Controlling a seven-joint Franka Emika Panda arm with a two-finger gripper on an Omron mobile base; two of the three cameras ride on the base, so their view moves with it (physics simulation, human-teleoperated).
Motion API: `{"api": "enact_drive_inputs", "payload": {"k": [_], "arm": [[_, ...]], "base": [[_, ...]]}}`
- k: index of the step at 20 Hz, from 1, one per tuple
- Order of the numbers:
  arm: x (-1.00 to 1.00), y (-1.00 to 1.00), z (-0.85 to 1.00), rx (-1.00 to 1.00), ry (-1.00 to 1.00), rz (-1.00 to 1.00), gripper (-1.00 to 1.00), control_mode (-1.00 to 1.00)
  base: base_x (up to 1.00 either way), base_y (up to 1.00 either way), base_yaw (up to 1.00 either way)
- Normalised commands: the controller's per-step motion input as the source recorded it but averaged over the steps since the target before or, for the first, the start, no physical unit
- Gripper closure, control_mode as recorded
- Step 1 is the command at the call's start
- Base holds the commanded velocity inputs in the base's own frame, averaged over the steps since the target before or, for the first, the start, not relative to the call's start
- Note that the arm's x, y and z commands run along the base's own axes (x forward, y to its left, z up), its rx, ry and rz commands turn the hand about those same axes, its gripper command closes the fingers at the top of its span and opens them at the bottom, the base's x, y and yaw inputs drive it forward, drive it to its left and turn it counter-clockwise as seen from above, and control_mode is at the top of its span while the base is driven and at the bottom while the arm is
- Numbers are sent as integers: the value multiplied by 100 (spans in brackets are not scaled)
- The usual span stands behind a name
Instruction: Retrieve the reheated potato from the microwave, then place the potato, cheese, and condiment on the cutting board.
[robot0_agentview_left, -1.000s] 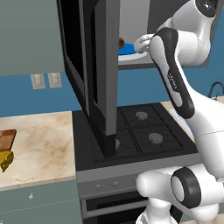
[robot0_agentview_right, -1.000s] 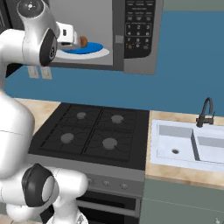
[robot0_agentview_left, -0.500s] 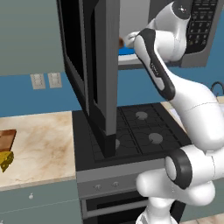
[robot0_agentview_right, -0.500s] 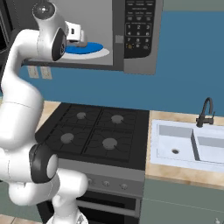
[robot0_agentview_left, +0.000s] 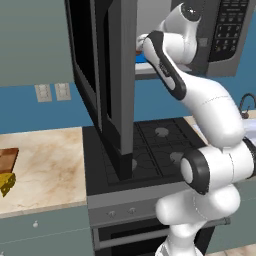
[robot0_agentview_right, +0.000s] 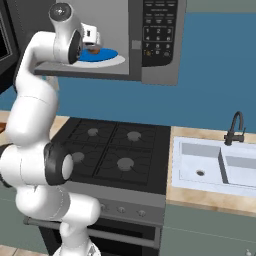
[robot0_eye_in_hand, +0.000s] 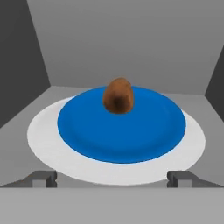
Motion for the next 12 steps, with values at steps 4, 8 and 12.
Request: {"api": "enact_drive_inputs", "payload": {"k": [4, 8, 12], "arm": [[55, 4, 0, 0, 0, 0, -100, -100], [64, 0, -9, 0, 0, 0, -100, -100], [56, 0, -7, 0, 0, 0, -100, -100]], "base": [[0, 0, 0], [0, 0, 0], [0, 0, 0]]}}
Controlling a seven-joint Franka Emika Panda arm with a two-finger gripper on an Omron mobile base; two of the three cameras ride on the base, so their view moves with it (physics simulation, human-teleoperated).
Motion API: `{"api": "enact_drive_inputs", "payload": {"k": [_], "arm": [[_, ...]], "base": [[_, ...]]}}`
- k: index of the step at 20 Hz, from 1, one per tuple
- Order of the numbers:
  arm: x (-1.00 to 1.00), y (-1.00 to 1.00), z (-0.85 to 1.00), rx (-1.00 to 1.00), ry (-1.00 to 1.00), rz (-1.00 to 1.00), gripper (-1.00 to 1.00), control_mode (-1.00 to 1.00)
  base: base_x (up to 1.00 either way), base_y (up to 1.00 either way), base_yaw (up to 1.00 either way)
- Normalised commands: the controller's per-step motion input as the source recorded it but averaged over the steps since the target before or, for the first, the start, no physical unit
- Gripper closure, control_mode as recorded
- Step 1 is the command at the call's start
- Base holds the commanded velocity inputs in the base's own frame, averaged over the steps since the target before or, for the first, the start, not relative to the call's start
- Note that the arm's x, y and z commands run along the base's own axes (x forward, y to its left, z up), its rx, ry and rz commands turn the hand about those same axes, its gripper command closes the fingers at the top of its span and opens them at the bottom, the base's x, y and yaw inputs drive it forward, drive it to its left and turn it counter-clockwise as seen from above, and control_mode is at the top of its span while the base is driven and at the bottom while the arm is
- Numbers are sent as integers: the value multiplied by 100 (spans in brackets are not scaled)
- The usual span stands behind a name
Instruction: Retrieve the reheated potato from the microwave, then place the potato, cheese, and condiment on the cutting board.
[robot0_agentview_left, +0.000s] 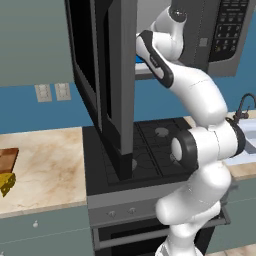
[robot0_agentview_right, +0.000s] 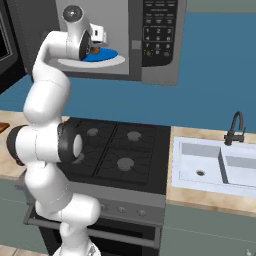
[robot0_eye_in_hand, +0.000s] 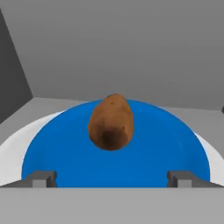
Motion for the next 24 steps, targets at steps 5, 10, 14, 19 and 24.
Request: {"api": "enact_drive_inputs", "payload": {"k": [5, 10, 14, 19, 24], "arm": [[46, 4, -7, 0, 0, 0, -100, -100], [44, 6, -5, 0, 0, 0, -100, -100], [32, 10, -10, 0, 2, 0, -100, -100], [15, 3, -9, 0, 2, 0, -100, -100], [5, 2, -16, 0, 5, 0, -100, -100]], "base": [[0, 0, 0], [0, 0, 0], [0, 0, 0], [0, 0, 0], [0, 0, 0]]}}
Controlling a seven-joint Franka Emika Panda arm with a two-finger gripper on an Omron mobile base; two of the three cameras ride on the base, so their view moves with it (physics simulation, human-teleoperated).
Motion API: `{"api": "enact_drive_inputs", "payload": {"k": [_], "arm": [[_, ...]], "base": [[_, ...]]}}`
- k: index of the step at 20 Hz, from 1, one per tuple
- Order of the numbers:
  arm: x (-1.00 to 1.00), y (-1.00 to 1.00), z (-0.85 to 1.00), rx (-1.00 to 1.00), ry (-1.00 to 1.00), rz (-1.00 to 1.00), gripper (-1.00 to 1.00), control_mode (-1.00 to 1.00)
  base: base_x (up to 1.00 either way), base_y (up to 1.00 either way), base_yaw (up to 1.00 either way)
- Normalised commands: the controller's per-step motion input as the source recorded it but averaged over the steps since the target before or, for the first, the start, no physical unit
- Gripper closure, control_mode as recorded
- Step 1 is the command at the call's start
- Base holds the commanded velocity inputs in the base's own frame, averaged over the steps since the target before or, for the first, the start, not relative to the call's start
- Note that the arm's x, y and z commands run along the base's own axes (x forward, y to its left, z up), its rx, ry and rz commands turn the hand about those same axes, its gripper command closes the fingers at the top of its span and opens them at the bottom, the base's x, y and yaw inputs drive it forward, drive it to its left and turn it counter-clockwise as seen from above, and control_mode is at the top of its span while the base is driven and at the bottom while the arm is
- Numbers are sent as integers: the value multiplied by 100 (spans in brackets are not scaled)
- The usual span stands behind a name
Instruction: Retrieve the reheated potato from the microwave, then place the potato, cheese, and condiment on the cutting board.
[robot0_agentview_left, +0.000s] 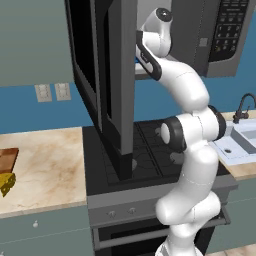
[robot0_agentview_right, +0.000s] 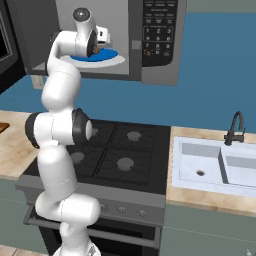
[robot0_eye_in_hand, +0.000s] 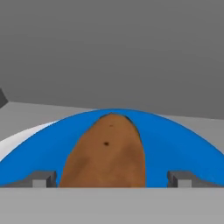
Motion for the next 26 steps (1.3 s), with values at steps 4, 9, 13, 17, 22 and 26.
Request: {"api": "enact_drive_inputs", "payload": {"k": [4, 9, 13, 17, 22, 26], "arm": [[4, 10, -28, 0, 8, 0, 100, -100], [3, 12, -29, 0, 6, 0, 100, -100], [4, 1, -25, 0, 1, 0, 100, -100], [0, 0, -9, 0, -1, 0, 100, -100], [-45, 0, 7, 0, -19, 0, 100, -100], [-91, 0, 15, 0, -30, 0, 100, -100]], "base": [[0, 0, 0], [0, 0, 0], [0, 0, 0], [0, 0, 0], [0, 0, 0], [0, 0, 0]]}}
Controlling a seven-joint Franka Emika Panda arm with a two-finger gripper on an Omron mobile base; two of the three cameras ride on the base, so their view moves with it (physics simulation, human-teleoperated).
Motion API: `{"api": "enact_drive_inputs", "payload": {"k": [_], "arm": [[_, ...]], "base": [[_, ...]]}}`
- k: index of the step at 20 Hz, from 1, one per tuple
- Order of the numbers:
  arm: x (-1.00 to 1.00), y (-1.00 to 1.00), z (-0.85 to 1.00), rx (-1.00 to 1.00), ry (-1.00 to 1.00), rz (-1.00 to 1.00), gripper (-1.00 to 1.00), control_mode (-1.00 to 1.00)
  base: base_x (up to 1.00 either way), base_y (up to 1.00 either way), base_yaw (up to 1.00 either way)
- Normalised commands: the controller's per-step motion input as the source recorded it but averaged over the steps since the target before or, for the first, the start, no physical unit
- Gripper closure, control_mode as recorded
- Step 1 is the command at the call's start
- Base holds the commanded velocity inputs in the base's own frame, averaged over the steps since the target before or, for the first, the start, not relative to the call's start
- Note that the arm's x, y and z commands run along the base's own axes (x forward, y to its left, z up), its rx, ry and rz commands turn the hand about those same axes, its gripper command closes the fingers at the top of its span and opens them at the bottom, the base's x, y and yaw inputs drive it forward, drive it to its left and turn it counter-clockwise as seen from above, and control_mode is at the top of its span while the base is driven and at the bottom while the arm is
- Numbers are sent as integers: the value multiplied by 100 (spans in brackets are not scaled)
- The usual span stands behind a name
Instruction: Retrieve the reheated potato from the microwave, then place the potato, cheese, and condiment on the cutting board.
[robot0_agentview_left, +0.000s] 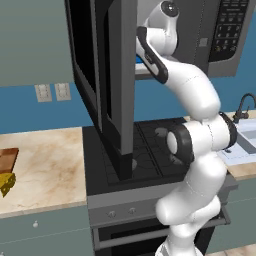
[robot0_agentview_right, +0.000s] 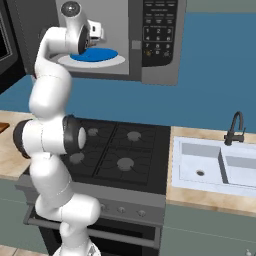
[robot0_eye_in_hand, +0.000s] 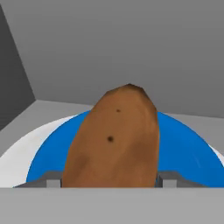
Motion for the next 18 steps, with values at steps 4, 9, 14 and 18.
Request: {"api": "enact_drive_inputs", "payload": {"k": [4, 9, 14, 18], "arm": [[-100, 0, 12, 0, -29, 0, 100, -100], [-100, -3, 20, 0, -18, 0, 100, -100], [-100, -16, 50, 1, -7, 0, 100, -100], [-100, -26, 73, 3, 0, 0, 100, -100]], "base": [[0, 0, 0], [0, 0, 0], [0, 0, 0], [0, 0, 0]]}}
